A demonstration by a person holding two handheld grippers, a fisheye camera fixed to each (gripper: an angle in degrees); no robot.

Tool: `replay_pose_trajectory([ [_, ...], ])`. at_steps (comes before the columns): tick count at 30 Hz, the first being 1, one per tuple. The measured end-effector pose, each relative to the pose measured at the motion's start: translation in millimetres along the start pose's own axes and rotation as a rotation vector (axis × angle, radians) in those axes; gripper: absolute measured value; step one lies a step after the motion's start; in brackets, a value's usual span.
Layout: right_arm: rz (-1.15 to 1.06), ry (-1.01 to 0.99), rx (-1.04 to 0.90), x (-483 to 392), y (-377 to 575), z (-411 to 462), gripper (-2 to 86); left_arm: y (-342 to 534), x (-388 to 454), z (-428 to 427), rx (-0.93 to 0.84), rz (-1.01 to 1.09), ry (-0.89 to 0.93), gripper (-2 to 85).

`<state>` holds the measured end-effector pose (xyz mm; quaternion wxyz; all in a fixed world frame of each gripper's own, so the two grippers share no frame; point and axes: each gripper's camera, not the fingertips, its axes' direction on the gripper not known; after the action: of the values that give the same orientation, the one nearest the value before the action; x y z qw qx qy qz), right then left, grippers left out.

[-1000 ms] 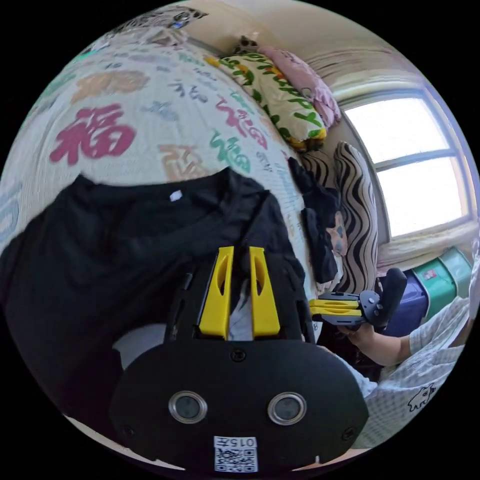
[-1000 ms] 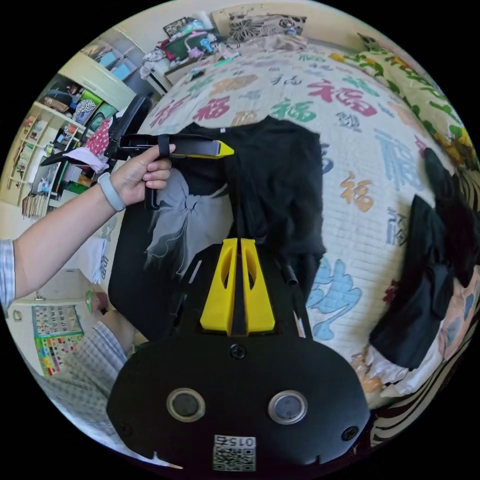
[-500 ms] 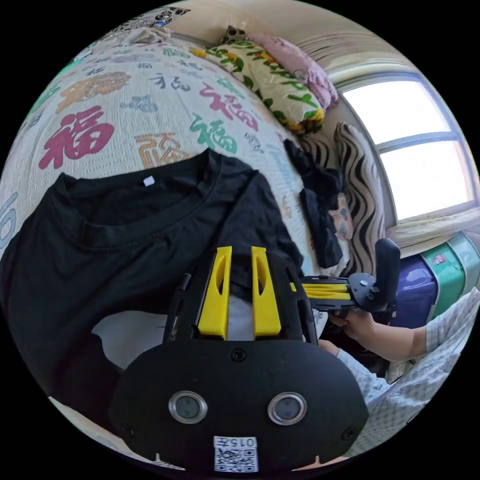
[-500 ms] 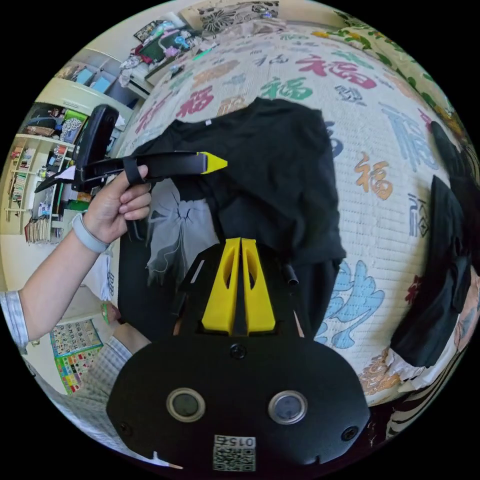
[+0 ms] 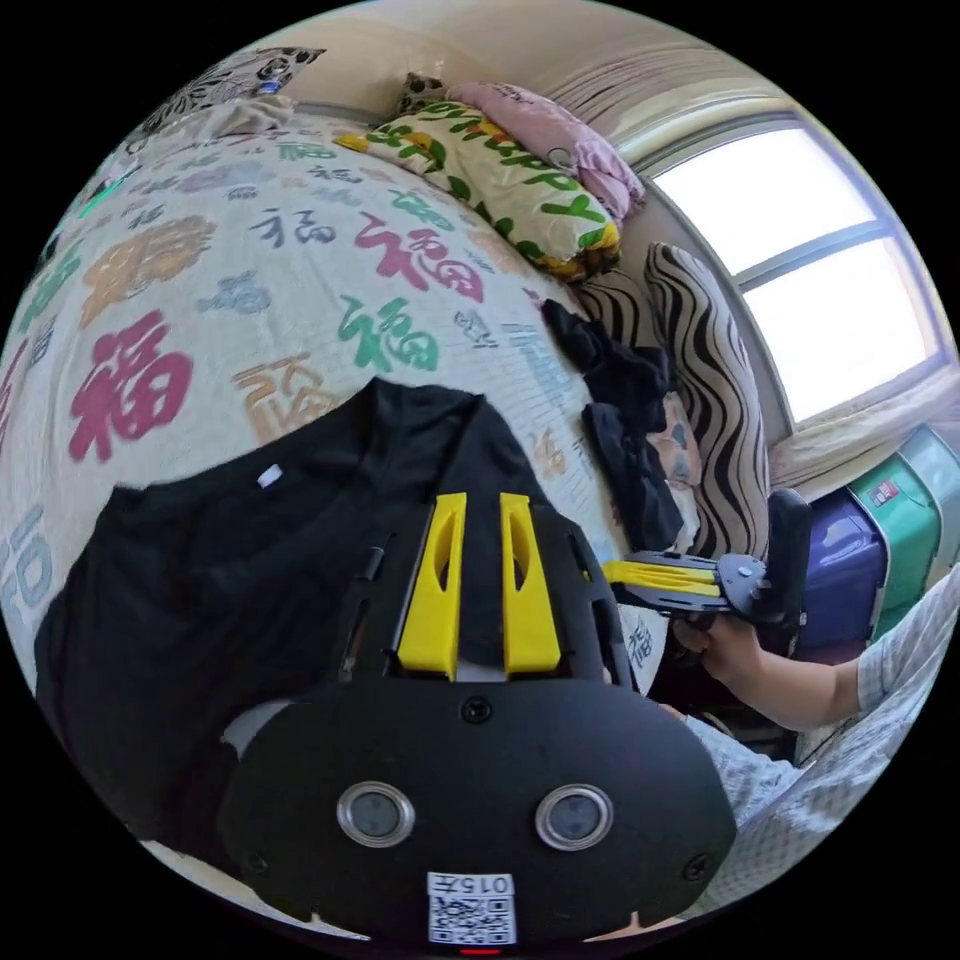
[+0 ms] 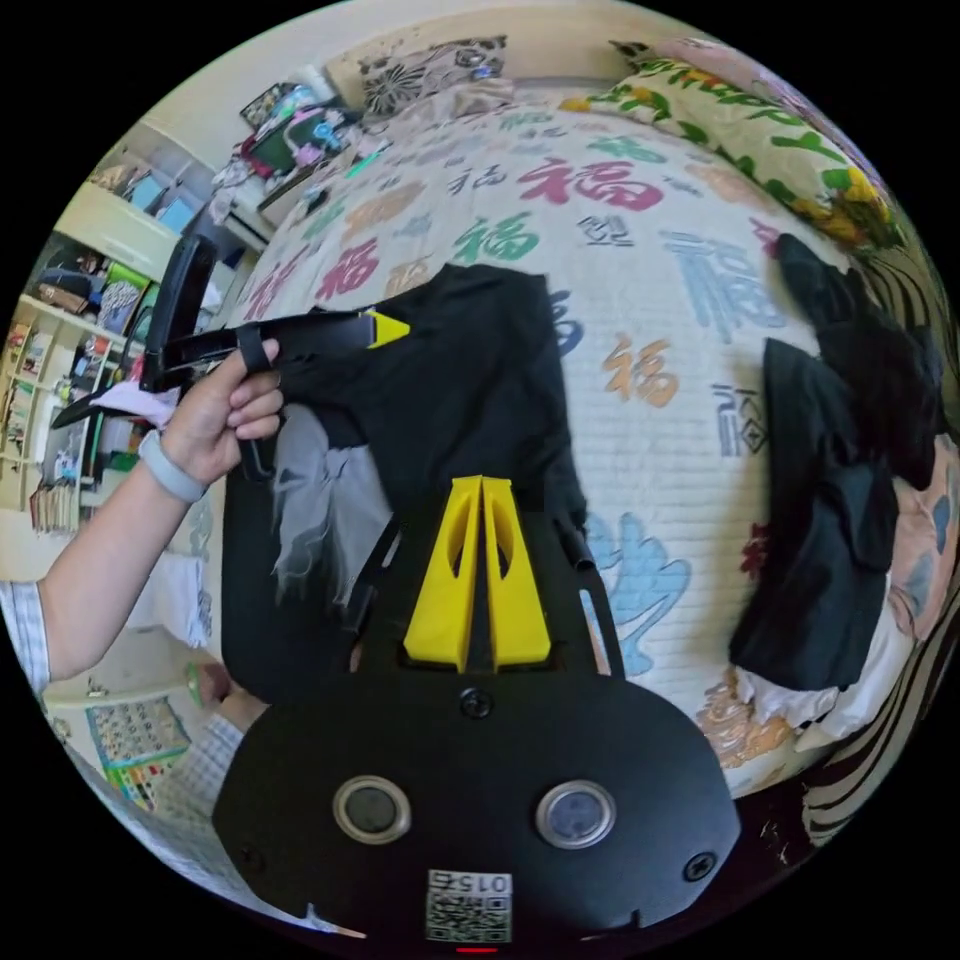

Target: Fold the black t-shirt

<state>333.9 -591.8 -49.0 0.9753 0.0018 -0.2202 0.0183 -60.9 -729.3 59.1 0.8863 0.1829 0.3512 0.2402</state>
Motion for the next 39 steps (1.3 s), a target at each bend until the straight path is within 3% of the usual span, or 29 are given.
replay_pose_trajectory([
  [4, 0.083, 0.078, -0.09, 5.7, -10.8, 34.7, -0.6, -14.2, 7.8, 17.1, -0.057, 0.003, -0.06, 1.9],
  [6, 0.095, 0.053, -0.075, 3.5, -6.5, 41.6, -0.6, -12.8, 8.1, 17.1, -0.085, -0.004, -0.183, 0.3],
  [10, 0.136, 0.018, -0.072, -6.4, -8.3, 50.2, -0.6, 5.6, 8.7, -5.0, -0.061, -0.005, -0.193, -0.5],
  [15, 0.085, -0.044, -0.023, -39.1, -20.3, 40.0, -0.5, 89.5, 12.1, -108.3, 0.199, -0.064, -0.136, 1.5],
  [20, -0.156, -0.143, 0.031, -128.2, -72.1, 35.0, 0.7, 227.1, -13.7, -241.8, 0.466, -0.316, -0.173, 6.7],
  [23, -0.326, -0.221, 0.019, -202.0, -116.7, 51.3, 3.1, 320.0, -33.1, -319.8, 0.605, -0.483, -0.337, 8.1],
  [26, -0.497, -0.272, -0.023, -287.1, -160.3, 81.4, 4.2, 393.4, -59.2, -377.9, 0.634, -0.647, -0.456, 7.6],
  [32, -0.757, -0.238, -0.158, -446.5, -225.2, 162.9, 4.9, 462.1, -104.1, -431.9, 0.655, -0.791, -0.434, 8.4],
  [39, -0.847, -0.106, -0.389, -551.7, -268.5, 257.7, 6.1, 497.4, -130.3, -442.1, 0.684, -0.893, -0.268, 5.3],
])
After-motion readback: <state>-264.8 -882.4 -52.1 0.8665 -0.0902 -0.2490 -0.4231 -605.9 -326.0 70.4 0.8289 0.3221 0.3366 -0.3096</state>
